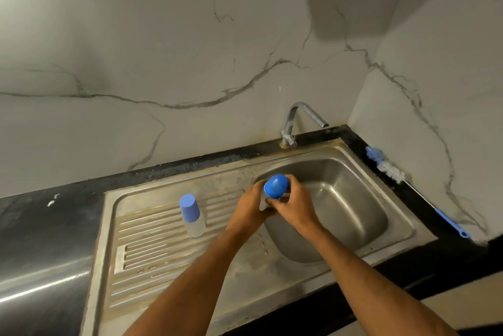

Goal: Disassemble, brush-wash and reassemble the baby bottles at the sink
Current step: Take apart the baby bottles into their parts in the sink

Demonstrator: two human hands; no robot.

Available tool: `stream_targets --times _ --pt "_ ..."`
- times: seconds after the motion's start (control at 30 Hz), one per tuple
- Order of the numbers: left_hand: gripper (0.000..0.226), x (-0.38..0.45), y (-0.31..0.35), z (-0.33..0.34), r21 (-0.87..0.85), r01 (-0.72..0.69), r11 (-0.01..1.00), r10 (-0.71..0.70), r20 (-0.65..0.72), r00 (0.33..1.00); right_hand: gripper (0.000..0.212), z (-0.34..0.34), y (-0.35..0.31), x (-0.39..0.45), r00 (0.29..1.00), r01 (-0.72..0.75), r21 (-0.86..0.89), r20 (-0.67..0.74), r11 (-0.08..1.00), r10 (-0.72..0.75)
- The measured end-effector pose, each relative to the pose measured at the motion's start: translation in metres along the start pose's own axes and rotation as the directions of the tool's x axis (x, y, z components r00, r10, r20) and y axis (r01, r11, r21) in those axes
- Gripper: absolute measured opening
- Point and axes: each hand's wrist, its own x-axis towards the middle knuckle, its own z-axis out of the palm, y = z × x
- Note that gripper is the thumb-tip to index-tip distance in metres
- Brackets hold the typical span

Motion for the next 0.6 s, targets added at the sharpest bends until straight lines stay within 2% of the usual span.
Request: stream_targets --times 0.07,0.2,0.37,0.47,0.6 --pt "0.064 0.004 0.0 0.005 0.009 -0.007 1.0 0.007 -0.026 1.0 0.049 -0.005 0.0 0.002 0.999 0.038 -0.05 0.002 0.998 -0.038" --pt "0.057 0.014 0.003 0.013 0.003 -0.032 0.999 0.033 -0.068 0.997 0.048 -0.019 -0.003 0.013 0.992 0.104 -0.356 -0.035 0.929 -0.124" --pt "0.053 0.03 0.004 0.027 0.038 -0.06 0.997 0.063 -0.07 0.996 0.057 -0.038 -0.006 0.034 0.992 -0.04 -0.459 -0.127 0.888 -0.021" --pt "0.05 0.039 0.008 0.039 0.009 -0.06 0.998 0.061 -0.068 0.996 0.049 -0.048 -0.005 0.049 0.999 -0.009 -0.577 -0.043 0.817 -0.019" --pt "0.052 0.057 0.007 0.053 0.008 -0.045 0.999 0.045 -0.01 0.999 0.036 -0.072 0.003 0.071 0.984 0.149 -0.575 0.165 0.804 -0.065"
